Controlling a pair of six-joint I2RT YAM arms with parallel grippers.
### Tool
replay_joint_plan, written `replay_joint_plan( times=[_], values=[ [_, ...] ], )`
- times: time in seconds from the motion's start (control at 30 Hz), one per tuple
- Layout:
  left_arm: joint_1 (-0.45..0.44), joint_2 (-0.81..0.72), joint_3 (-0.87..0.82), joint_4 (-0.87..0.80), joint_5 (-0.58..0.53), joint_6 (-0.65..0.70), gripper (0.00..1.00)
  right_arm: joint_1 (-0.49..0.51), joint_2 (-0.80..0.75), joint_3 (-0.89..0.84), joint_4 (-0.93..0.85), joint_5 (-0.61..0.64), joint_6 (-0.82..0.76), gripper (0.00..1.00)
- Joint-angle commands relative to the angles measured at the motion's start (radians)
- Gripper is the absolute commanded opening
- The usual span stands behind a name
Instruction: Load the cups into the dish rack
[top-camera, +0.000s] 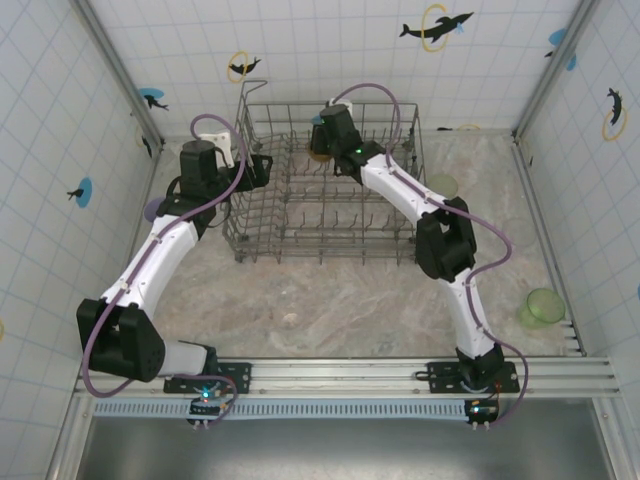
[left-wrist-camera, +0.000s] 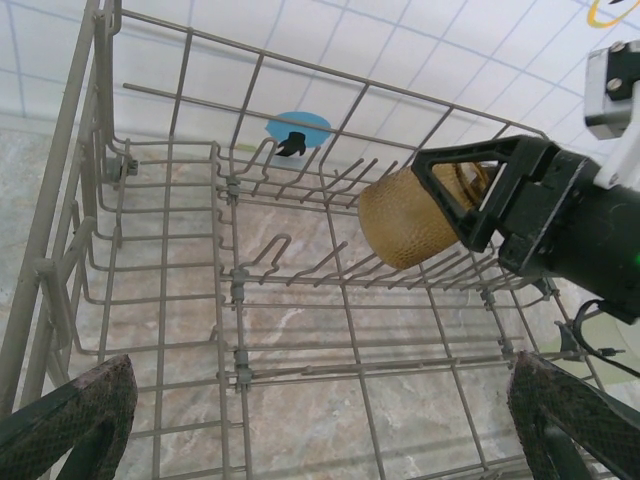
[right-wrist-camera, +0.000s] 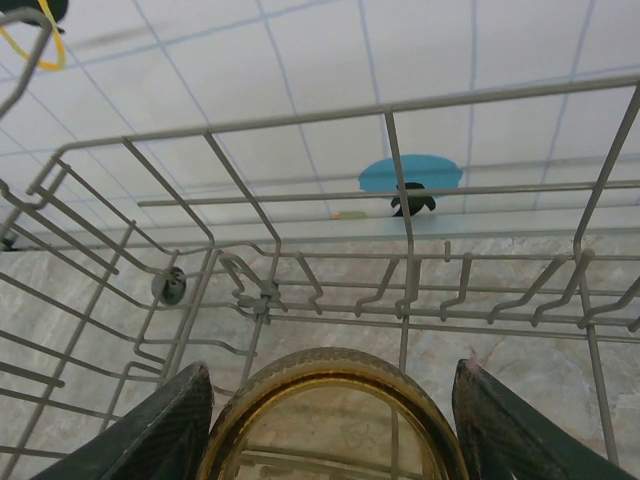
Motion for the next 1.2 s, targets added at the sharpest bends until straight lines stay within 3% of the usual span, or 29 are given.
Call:
replay_joint_plan(
  times=[0.0,0.93,1.17],
  values=[
    [0.004,0.007,-0.019,-0.019,0.030,-0.010,0.97,0.007,0.042,0.042,0.010,0.019,-0.012,0.46],
    [0.004,0.021,-0.021,-0.014,0.061,-0.028,0.98,0.018,0.188,0.098,0.056,-0.024,-0.035,0.49],
    [0.004,0.025,-0.021,-0.014,0.067,-0.030,0.97,0.027,0.208,0.100,0.066,-0.006,-0.069,0.60]
  ],
)
